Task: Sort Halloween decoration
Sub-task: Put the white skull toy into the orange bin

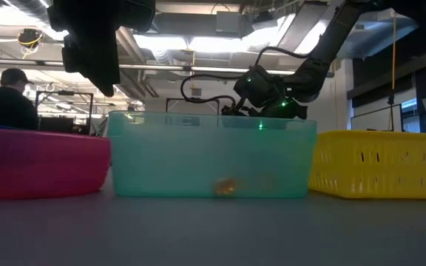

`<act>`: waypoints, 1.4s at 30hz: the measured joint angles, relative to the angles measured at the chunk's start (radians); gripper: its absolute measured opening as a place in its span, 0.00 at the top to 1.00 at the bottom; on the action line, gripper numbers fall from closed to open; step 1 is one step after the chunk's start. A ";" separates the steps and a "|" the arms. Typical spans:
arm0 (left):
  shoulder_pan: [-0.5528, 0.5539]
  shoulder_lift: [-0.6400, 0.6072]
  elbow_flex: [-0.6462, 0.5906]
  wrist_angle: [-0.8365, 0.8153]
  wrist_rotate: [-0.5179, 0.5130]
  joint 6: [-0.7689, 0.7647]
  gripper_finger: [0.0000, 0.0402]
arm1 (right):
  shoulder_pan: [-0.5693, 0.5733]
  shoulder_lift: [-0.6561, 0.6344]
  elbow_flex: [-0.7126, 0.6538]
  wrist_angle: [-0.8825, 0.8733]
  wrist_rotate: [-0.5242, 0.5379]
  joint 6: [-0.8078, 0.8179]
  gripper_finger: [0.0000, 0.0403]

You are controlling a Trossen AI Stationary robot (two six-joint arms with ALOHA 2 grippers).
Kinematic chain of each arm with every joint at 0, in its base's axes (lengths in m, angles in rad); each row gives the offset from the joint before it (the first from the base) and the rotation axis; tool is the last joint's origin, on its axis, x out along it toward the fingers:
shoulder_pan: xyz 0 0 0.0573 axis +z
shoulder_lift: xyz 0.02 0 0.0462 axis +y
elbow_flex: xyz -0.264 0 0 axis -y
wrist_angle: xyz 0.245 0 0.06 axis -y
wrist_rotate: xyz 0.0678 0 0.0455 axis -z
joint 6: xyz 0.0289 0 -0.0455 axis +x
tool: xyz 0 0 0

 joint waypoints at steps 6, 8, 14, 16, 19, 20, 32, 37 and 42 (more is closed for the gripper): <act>0.000 0.000 0.000 0.000 0.000 0.000 0.64 | 0.001 -0.063 -0.004 -0.093 -0.008 0.000 0.79; 0.000 0.000 0.000 0.000 0.000 0.000 0.64 | 0.001 -0.088 -0.004 -0.136 -0.008 0.000 0.79; 0.000 0.000 0.000 0.000 0.000 0.000 0.64 | 0.001 -0.153 -0.002 -0.236 -0.052 0.000 0.79; 0.000 0.000 0.000 0.000 -0.001 0.000 0.64 | 0.001 -0.178 -0.002 -0.265 -0.083 0.000 0.79; 0.000 0.000 0.000 0.000 -0.002 0.000 0.64 | 0.001 -0.218 -0.001 -0.330 -0.141 0.000 0.79; 0.000 0.000 0.000 0.000 -0.008 0.000 0.64 | 0.001 -0.235 -0.001 -0.354 -0.162 0.000 0.79; 0.039 0.000 0.000 0.095 -0.224 0.099 0.64 | 0.016 -0.476 0.001 -0.751 -0.350 0.060 0.79; 0.093 0.000 0.000 0.229 -0.262 0.237 0.64 | 0.102 -0.572 0.002 -0.920 -0.352 0.062 0.79; 0.150 0.000 0.000 0.365 -0.262 0.394 0.64 | 0.248 -0.632 0.002 -1.073 -0.339 0.107 0.79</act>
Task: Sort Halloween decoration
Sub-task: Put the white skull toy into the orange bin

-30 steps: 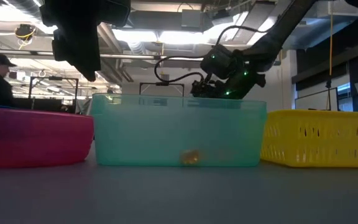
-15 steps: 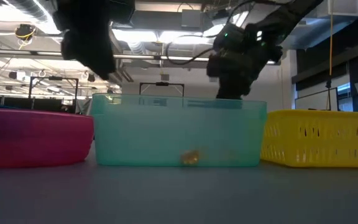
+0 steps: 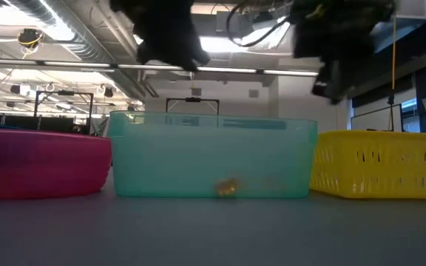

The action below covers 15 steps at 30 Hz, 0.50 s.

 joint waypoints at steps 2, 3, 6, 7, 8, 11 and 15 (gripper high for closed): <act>0.019 0.000 0.000 0.038 0.000 0.043 0.64 | 0.065 -0.008 0.000 -0.066 0.001 0.006 0.79; 0.026 0.000 0.000 0.048 0.000 0.058 0.64 | 0.098 -0.008 0.000 -0.098 0.001 0.006 0.79; 0.043 0.000 0.000 0.057 0.000 0.066 0.64 | 0.197 -0.008 0.000 -0.194 0.011 0.036 0.79; 0.046 0.000 0.000 0.057 0.001 0.062 0.64 | 0.229 -0.008 0.000 -0.217 0.018 0.061 0.79; 0.047 0.000 0.000 0.057 0.002 0.061 0.64 | 0.261 -0.008 0.000 -0.236 0.026 0.088 0.79; 0.043 0.000 0.000 0.057 0.008 0.061 0.64 | 0.345 -0.008 0.000 -0.283 0.044 0.160 0.79; 0.034 0.000 0.000 0.057 0.009 0.061 0.64 | 0.434 -0.008 0.000 -0.297 0.067 0.216 0.79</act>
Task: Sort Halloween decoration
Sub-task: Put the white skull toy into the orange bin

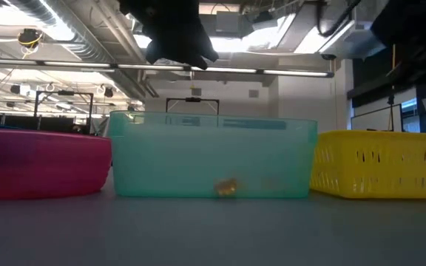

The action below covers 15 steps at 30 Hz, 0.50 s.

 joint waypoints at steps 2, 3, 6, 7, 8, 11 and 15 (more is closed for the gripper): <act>-0.004 0.000 0.000 0.000 0.000 0.000 0.64 | 0.033 0.000 0.000 -0.001 0.034 0.002 0.79; -0.004 0.000 0.000 0.000 0.000 0.000 0.64 | 0.046 0.000 0.000 -0.001 0.047 0.002 0.79; -0.004 0.000 0.000 0.000 0.000 -0.001 0.64 | 0.072 0.000 0.000 0.000 0.073 0.002 0.79; -0.004 0.000 0.000 0.000 0.000 -0.001 0.64 | 0.078 0.000 0.000 0.000 0.083 0.002 0.79; -0.004 0.000 0.000 0.000 0.000 -0.001 0.64 | 0.082 0.000 0.000 0.000 0.090 0.002 0.79; -0.004 0.000 0.000 0.000 0.000 -0.002 0.64 | 0.087 0.000 0.000 0.000 0.090 0.002 0.79; -0.004 0.000 0.000 0.012 0.000 -0.003 0.64 | 0.087 0.000 0.000 -0.005 0.090 -0.021 0.79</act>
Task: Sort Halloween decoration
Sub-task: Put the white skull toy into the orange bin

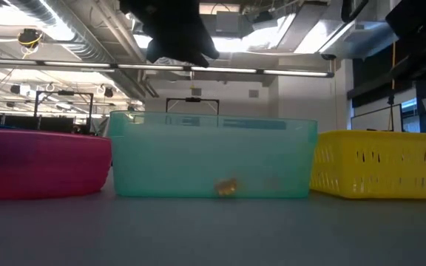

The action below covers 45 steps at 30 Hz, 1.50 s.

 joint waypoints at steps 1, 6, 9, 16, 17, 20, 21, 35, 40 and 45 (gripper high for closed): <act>0.000 0.000 0.000 0.002 0.000 0.000 0.64 | 0.000 0.000 0.000 -0.004 0.000 -0.013 0.79; 0.000 0.000 0.000 0.003 0.000 0.000 0.64 | -0.003 0.000 0.000 -0.003 0.000 -0.019 0.79; 0.000 0.000 0.000 0.002 0.000 0.000 0.64 | -0.003 0.000 0.000 -0.003 0.007 -0.019 0.79; 0.000 0.000 0.000 0.003 0.000 0.000 0.64 | -0.003 0.000 0.000 -0.003 -0.001 0.041 0.79; 0.000 0.000 0.000 0.003 0.000 -0.001 0.64 | -0.003 0.000 0.000 -0.004 -0.005 0.046 0.79; 0.000 0.000 0.000 0.002 0.000 -0.001 0.64 | -0.003 0.000 0.000 -0.004 -0.009 0.047 0.79; 0.000 0.000 0.000 0.003 0.000 -0.001 0.64 | -0.003 0.000 0.000 -0.004 -0.008 0.047 0.79; 0.000 0.000 0.000 0.003 0.000 -0.002 0.64 | -0.003 0.001 0.000 -0.011 0.141 0.120 0.73; 0.000 0.000 0.000 0.003 0.000 -0.002 0.64 | -0.003 0.001 0.000 -0.011 0.022 0.119 0.73; 0.000 0.000 0.000 0.002 0.000 -0.002 0.64 | -0.003 0.001 0.000 -0.011 0.075 0.094 0.73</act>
